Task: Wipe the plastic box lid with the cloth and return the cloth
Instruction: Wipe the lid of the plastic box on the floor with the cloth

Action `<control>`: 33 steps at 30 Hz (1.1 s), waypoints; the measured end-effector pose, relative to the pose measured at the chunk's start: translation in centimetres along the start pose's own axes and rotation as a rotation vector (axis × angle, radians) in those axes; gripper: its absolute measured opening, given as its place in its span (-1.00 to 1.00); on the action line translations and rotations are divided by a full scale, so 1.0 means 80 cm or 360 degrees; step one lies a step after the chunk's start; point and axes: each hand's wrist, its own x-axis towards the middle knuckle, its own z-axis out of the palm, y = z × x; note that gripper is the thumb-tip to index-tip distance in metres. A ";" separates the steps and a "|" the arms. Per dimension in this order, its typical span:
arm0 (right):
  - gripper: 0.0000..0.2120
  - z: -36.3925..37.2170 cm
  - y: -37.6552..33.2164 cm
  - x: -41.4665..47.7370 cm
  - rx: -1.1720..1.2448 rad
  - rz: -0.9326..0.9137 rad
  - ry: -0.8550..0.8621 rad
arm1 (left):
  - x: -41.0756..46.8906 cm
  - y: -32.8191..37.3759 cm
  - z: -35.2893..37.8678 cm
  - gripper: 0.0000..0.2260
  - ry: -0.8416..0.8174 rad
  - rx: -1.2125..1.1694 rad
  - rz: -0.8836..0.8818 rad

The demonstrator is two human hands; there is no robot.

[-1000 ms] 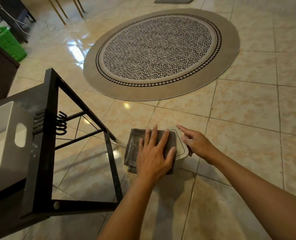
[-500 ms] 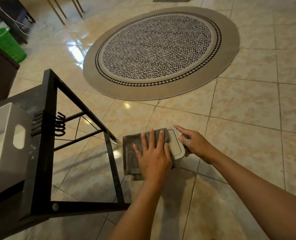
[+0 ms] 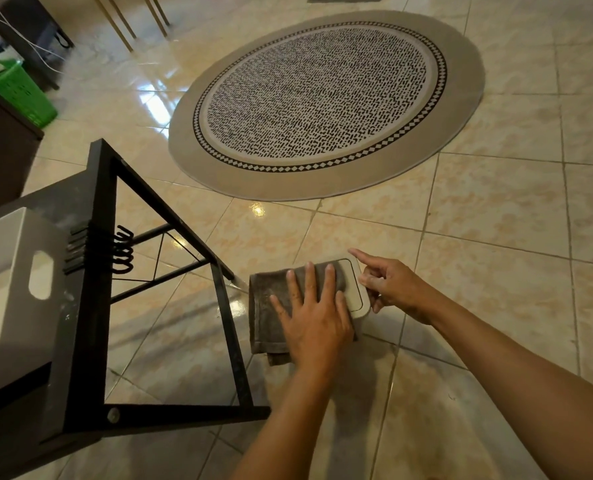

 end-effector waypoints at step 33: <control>-0.50 0.002 -0.008 0.006 -0.0060 0.0006 0.0016 | 0.015 0.014 0.008 -0.52 0.0024 0.0014 0.0081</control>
